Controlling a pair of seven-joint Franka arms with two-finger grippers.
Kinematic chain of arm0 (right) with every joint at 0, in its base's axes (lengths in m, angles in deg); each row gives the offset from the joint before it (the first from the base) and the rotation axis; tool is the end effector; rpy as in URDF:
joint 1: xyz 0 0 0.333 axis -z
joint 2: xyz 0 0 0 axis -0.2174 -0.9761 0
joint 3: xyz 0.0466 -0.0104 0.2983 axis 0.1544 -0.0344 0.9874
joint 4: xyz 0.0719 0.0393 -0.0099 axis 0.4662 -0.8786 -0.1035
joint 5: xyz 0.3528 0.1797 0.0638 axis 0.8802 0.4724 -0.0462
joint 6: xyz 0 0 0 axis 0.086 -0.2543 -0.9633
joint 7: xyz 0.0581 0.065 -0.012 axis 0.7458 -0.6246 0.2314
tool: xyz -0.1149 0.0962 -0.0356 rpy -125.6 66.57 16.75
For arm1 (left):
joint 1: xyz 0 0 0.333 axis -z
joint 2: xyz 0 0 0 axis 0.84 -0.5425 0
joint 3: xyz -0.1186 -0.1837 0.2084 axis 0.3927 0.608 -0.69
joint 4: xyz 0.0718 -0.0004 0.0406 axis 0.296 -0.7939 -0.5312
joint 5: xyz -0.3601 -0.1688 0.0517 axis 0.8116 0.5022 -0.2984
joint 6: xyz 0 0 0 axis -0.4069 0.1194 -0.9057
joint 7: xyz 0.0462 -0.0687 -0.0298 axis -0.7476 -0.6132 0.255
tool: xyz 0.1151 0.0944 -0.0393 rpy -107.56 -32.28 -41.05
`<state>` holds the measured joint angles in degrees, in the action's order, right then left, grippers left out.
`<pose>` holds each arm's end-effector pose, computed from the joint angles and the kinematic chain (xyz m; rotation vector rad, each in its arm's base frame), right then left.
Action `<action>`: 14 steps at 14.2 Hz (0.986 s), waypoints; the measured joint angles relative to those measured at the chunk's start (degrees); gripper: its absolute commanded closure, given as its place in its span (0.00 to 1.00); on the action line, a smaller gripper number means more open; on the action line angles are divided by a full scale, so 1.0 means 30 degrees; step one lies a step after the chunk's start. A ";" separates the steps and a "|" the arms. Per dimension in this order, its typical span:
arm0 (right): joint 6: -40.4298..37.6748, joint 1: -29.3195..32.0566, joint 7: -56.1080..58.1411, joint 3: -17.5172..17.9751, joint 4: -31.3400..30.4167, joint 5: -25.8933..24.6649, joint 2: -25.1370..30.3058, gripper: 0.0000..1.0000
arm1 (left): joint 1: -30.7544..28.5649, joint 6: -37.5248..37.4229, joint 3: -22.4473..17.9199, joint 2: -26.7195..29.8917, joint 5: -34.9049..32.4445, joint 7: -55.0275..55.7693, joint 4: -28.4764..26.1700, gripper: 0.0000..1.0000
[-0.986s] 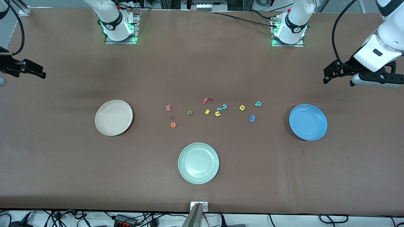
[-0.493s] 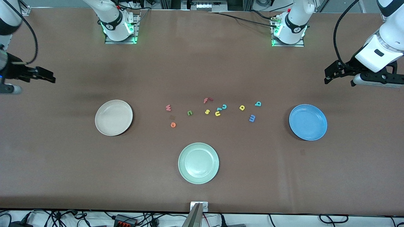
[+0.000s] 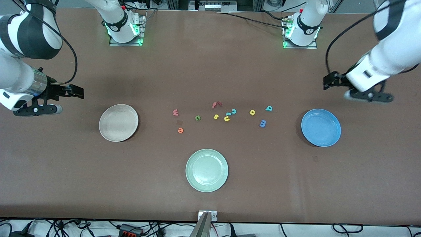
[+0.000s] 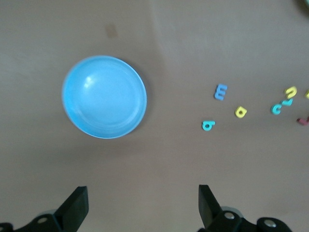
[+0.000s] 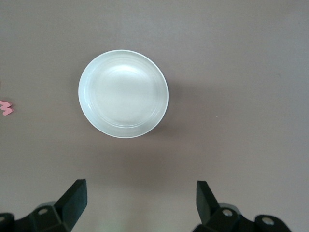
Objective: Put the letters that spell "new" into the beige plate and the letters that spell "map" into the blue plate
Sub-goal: 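Move both grippers out from rest toward the scattered letters, then grasp the pink letter and blue letter with the right and left grippers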
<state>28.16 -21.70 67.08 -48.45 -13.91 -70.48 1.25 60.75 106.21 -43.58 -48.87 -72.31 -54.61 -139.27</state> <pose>0.5820 0.0136 0.4154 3.0814 0.1736 -0.2669 0.5509 -0.0752 0.4232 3.0928 -0.1972 -0.2584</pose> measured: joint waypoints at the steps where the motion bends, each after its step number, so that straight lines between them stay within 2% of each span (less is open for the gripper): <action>1: 0.0005 0.0005 0.0000 -0.0022 0.0021 -0.0001 0.0017 0.00 | 0.0462 0.0072 0.0036 -0.0899 0.0000 0.0001 0.0069 0.00; 4: 0.0006 0.0025 0.0000 -0.0214 0.0034 0.0040 0.0033 0.00 | 0.2014 0.0513 0.0104 -0.3481 0.0000 0.0007 0.0846 0.00; 6: 0.0159 -0.0205 0.0012 -0.0104 -0.0059 0.0809 -0.0354 0.00 | 0.2907 0.1694 0.0126 -0.4697 -0.0001 0.0007 0.1212 0.00; 11: 0.2259 -0.3063 -0.0677 0.0071 -0.0174 0.1631 -0.3346 0.00 | 0.4887 0.5636 0.0158 -0.7099 -0.0009 0.0004 0.1030 0.00; 14: 0.3661 -0.4850 -0.1651 0.0111 -0.0211 0.1651 -0.4881 0.00 | 0.5708 0.8909 0.0164 -0.8228 -0.0560 -0.0025 -0.0003 0.00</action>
<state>39.14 -36.25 62.13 -48.12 -14.54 -65.53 -13.40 77.87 132.93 -43.08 -73.56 -73.99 -54.68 -139.27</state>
